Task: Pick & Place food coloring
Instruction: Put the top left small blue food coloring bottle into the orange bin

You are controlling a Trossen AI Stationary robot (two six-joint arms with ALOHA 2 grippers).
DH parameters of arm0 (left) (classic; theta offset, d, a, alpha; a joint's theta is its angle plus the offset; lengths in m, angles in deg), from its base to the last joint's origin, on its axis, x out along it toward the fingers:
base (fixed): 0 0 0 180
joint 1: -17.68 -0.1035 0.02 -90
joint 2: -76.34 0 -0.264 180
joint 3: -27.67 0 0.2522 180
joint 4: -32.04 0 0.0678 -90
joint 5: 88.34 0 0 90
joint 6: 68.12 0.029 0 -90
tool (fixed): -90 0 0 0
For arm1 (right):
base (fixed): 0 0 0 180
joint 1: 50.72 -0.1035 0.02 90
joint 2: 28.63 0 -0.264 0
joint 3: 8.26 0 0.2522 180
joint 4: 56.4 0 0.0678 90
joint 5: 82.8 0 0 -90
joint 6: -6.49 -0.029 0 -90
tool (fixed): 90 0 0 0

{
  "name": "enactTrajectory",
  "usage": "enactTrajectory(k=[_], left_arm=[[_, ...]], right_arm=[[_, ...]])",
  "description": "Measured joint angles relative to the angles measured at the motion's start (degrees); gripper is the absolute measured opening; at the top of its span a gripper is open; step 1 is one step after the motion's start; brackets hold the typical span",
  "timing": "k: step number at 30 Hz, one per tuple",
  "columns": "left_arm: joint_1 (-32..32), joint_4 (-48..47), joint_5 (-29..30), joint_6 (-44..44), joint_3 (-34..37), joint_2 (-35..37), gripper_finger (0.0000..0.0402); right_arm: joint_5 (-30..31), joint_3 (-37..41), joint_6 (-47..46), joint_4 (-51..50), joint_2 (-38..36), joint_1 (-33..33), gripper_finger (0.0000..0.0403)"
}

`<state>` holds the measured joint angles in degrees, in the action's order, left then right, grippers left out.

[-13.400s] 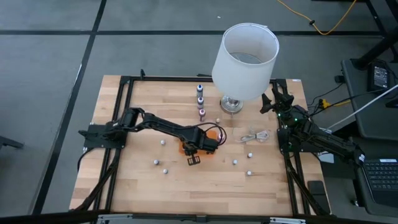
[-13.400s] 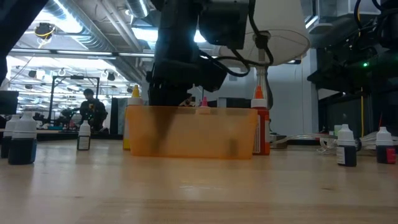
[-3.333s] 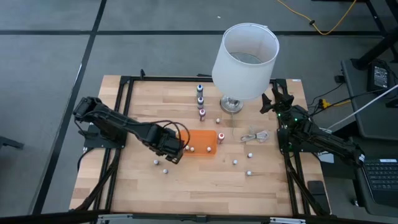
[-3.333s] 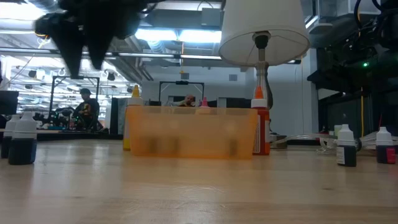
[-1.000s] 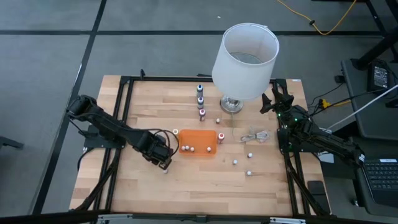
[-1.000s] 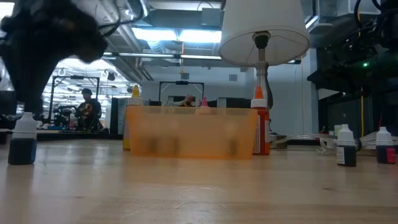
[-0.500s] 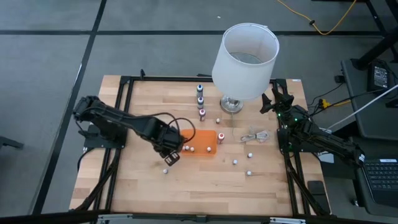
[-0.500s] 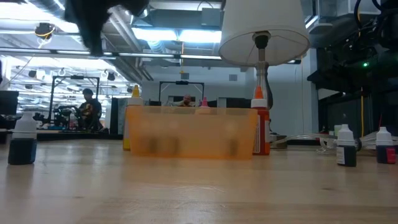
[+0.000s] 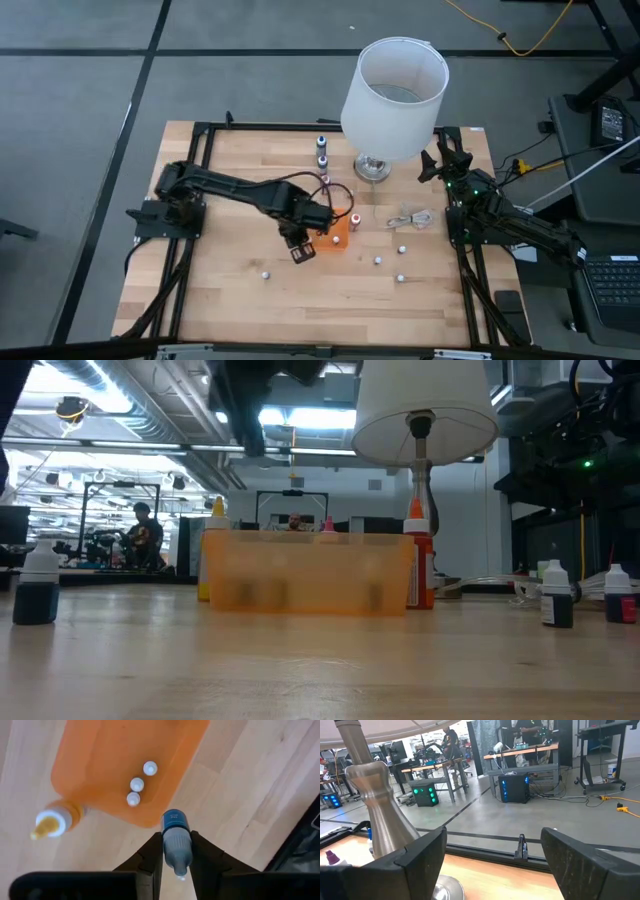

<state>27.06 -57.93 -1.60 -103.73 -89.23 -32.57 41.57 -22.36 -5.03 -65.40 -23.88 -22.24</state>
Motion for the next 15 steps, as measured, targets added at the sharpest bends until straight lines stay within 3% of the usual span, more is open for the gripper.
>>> enactTrajectory(k=[8, 15], left_arm=[[-1.3, -0.5, -0.8, 7.5, -8.0, -8.5, 0.007], [-2.2, -0.5, 2.3, 11.5, -9.0, -13.5, 0.007]], right_arm=[[0.0, 0.0, 0.0, 0.0, 0.0, 0.0, 0.0323], [0.0, 0.0, 0.0, 0.0, 0.0, 0.0, 0.0323]])
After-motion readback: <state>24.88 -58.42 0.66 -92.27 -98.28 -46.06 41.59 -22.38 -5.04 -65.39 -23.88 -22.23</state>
